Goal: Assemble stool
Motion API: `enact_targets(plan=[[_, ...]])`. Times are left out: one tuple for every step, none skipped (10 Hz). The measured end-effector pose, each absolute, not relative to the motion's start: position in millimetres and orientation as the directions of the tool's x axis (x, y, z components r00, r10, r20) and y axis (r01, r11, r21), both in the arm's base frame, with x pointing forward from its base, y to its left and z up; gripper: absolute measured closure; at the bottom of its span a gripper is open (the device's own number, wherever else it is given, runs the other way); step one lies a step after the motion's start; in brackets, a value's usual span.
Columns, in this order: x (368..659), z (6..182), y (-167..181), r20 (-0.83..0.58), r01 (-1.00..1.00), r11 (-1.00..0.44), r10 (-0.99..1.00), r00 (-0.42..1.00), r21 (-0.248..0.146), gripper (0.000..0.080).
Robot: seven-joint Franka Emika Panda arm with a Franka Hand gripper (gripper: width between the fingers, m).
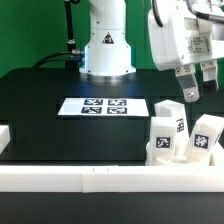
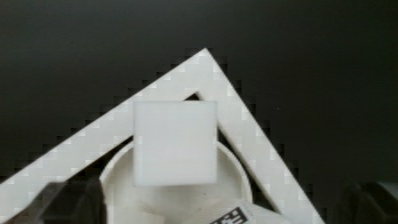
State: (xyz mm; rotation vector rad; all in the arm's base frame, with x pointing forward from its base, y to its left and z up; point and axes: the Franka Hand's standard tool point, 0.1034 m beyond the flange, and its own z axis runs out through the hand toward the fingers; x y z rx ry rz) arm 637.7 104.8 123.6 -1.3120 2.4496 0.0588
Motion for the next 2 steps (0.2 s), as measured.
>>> enact_targets(plan=[[637.5,122.7,104.8,-0.330,-0.813,0.568,-0.798,-0.504,-0.131,0.0151],[637.5,122.7,104.8,-0.330,-0.813,0.568,-0.798,-0.504,-0.131,0.0151]])
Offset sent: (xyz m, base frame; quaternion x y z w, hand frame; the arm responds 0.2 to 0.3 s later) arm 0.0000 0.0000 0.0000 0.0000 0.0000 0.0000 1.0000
